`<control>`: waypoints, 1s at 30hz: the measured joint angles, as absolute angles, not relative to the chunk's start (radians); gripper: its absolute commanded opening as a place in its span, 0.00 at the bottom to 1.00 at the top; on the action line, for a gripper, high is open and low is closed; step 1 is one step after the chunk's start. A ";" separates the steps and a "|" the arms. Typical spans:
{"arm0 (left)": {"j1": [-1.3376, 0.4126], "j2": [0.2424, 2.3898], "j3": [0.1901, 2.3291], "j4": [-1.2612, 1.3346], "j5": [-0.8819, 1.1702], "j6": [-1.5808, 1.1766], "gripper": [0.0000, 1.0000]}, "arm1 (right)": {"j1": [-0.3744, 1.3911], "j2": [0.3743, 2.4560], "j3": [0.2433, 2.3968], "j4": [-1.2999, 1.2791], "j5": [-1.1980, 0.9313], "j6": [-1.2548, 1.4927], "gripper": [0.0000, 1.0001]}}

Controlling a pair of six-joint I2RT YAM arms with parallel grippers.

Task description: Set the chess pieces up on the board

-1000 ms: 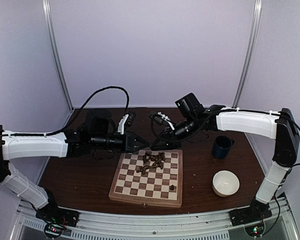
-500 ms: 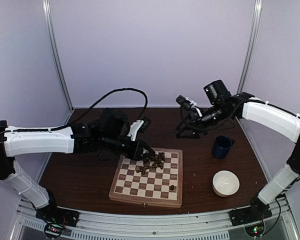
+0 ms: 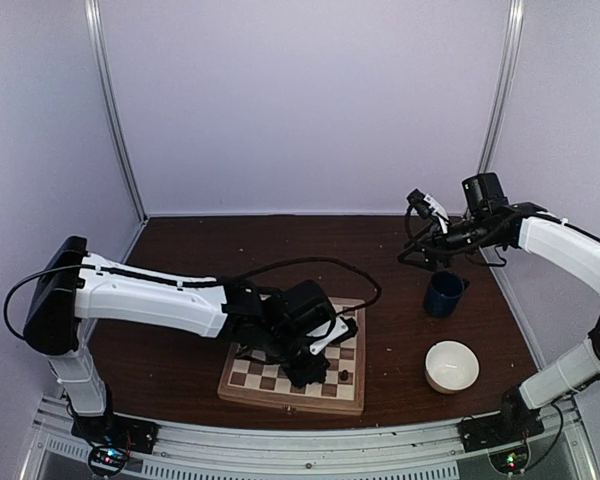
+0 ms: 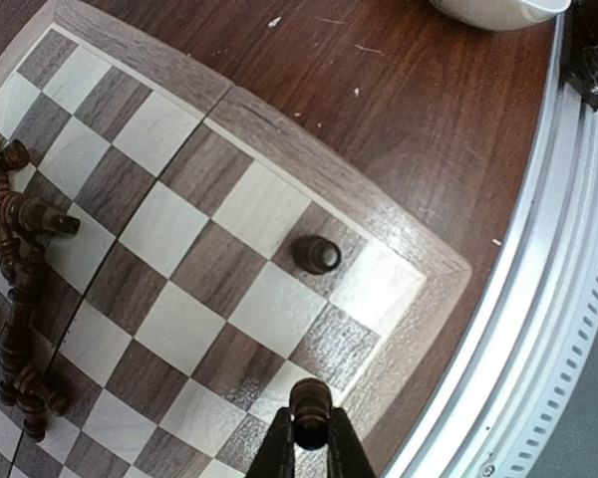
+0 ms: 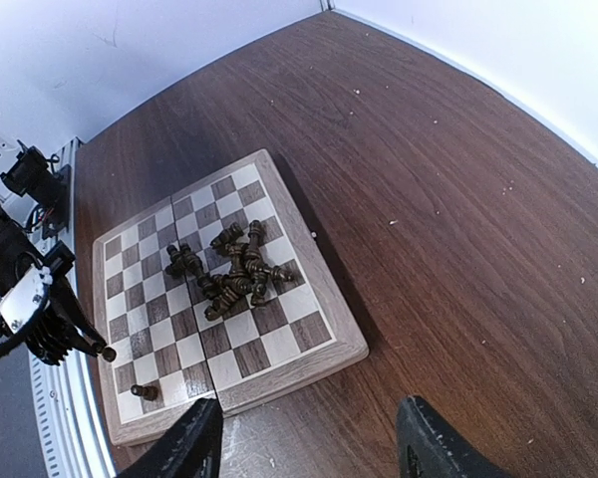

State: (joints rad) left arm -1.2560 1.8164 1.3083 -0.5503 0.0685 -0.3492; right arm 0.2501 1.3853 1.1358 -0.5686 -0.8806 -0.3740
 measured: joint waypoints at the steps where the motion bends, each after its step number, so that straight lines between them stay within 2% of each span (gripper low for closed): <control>1: -1.257 1.831 1.317 -0.555 0.060 -0.348 0.09 | 0.250 1.384 1.136 -0.563 -0.880 -0.376 0.63; 12: -1.257 1.943 1.432 -0.562 0.003 -0.342 0.09 | 0.250 1.384 1.120 -0.542 -0.874 -0.390 0.63; 30: -1.257 1.985 1.453 -0.588 0.003 -0.342 0.12 | 0.250 1.384 1.119 -0.541 -0.875 -0.395 0.63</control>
State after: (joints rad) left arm -1.2568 1.9846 1.4532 -0.5877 0.0029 -0.3420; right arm 0.2501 1.3838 1.1191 -0.5407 -0.8745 -0.3946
